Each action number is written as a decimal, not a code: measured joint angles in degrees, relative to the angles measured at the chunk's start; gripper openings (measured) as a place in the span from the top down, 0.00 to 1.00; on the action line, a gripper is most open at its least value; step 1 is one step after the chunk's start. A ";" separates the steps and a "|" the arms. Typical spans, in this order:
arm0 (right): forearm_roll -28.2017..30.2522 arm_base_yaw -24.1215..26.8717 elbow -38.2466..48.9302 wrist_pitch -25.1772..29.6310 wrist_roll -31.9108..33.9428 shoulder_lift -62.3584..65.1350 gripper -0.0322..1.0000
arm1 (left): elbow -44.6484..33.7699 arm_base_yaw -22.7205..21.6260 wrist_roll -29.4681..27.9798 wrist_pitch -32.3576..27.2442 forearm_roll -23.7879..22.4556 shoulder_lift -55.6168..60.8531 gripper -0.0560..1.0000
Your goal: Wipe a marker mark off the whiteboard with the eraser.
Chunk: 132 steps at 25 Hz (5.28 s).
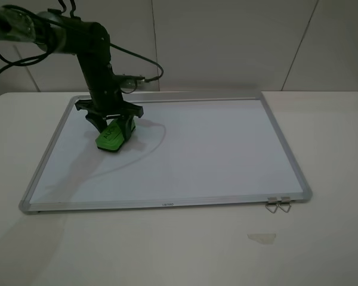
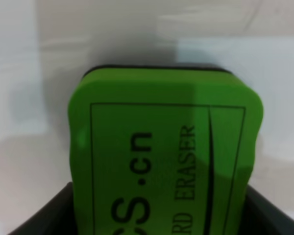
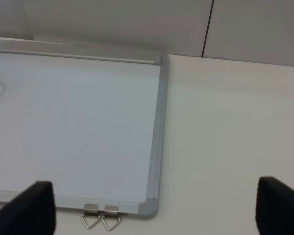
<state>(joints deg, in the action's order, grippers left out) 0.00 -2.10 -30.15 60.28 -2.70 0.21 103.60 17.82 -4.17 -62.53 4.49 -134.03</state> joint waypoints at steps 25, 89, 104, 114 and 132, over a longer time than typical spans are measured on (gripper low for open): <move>0.00 0.00 0.00 0.00 0.00 0.00 0.18 | -44.99 -9.26 -23.35 19.88 -8.24 27.02 0.39; 0.00 0.00 0.00 0.00 0.00 0.00 0.18 | -64.04 -9.26 -2.76 -4.47 -8.84 82.47 0.34; 0.00 0.00 0.00 0.00 0.00 0.00 0.18 | -74.35 -9.26 3.80 1.76 -2.51 106.93 0.34; 0.00 0.00 0.00 0.00 0.00 0.00 0.18 | -74.35 -11.23 0.96 1.82 -4.02 107.00 0.34; 0.00 0.00 0.00 0.00 0.00 0.00 0.18 | -74.41 -19.25 2.75 1.82 -2.02 119.88 0.34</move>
<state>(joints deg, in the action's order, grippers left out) 0.00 -2.10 -30.15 60.28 -2.70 0.21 29.19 -1.43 -1.42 -60.72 2.47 -14.15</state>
